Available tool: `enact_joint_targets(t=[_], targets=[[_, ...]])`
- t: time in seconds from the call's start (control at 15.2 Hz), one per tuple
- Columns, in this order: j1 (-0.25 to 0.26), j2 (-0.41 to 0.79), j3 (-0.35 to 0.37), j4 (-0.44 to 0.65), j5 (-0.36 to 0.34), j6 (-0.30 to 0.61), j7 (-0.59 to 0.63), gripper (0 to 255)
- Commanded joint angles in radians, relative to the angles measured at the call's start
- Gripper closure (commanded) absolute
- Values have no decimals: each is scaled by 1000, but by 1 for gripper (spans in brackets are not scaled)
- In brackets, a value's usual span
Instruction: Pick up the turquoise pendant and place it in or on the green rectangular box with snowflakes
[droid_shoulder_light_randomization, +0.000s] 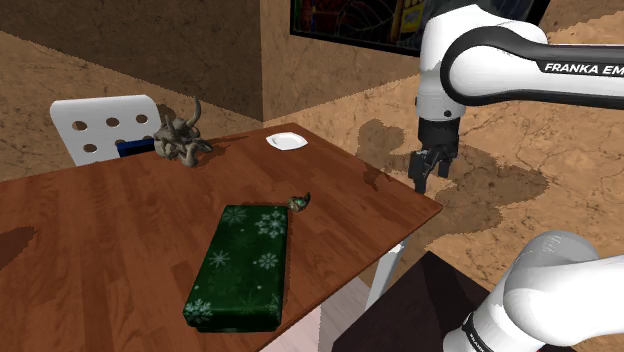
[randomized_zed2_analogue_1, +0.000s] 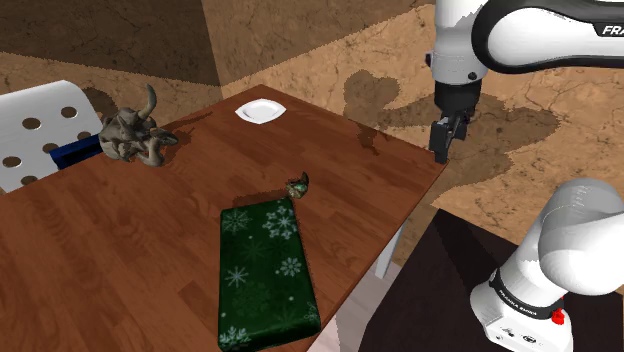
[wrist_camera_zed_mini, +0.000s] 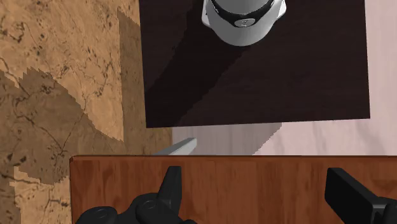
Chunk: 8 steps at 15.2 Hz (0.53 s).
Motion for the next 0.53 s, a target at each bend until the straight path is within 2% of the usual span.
enact_joint_targets(t=[0.0, 0.46], targets=[[0, 0, 0, 0, 0, 0, 0, 0], [-16, 224, 82, 41, 90, 185, 198, 0]])
